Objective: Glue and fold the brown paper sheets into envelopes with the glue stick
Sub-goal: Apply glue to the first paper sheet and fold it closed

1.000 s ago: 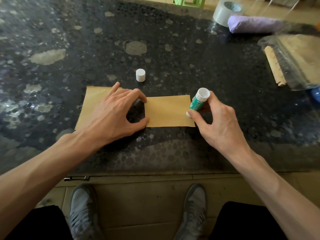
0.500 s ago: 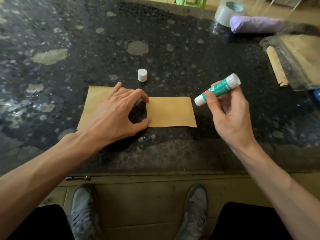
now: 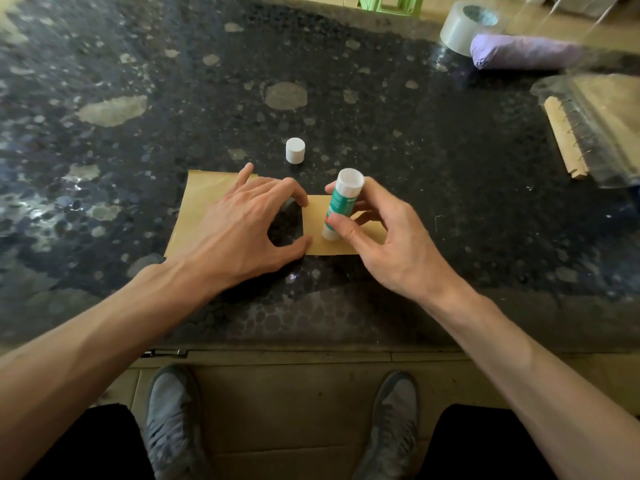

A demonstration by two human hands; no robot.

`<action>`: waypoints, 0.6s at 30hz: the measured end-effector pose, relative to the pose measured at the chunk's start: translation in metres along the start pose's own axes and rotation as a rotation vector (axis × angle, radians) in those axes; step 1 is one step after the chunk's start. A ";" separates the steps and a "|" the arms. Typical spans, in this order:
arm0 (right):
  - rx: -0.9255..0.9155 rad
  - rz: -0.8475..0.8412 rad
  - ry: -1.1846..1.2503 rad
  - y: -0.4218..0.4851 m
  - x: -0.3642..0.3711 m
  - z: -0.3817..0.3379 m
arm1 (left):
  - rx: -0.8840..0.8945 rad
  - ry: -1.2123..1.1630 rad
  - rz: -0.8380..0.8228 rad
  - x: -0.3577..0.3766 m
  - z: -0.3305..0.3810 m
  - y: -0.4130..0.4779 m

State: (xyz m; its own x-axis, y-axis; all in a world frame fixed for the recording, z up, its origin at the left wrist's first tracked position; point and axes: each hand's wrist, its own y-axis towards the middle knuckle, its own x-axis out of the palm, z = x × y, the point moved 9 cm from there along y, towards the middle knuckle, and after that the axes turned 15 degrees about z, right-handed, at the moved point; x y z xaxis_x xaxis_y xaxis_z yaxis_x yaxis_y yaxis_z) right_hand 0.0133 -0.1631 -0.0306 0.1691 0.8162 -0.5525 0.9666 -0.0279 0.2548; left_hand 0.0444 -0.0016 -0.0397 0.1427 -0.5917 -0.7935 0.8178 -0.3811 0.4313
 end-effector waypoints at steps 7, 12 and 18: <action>-0.067 -0.031 -0.082 -0.005 0.010 -0.009 | 0.008 -0.010 0.014 -0.002 0.001 0.000; -0.094 0.041 -0.154 -0.005 0.005 -0.006 | 0.007 0.004 0.015 0.000 0.000 0.000; -0.125 0.012 -0.158 -0.012 0.004 -0.003 | 0.006 0.010 0.006 -0.001 0.000 0.000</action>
State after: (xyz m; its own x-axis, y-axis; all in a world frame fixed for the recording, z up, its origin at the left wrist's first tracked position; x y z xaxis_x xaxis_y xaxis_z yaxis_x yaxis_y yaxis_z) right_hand 0.0020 -0.1576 -0.0336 0.2185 0.7153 -0.6638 0.9346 0.0422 0.3531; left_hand 0.0445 -0.0013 -0.0388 0.1537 -0.5869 -0.7950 0.8135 -0.3815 0.4389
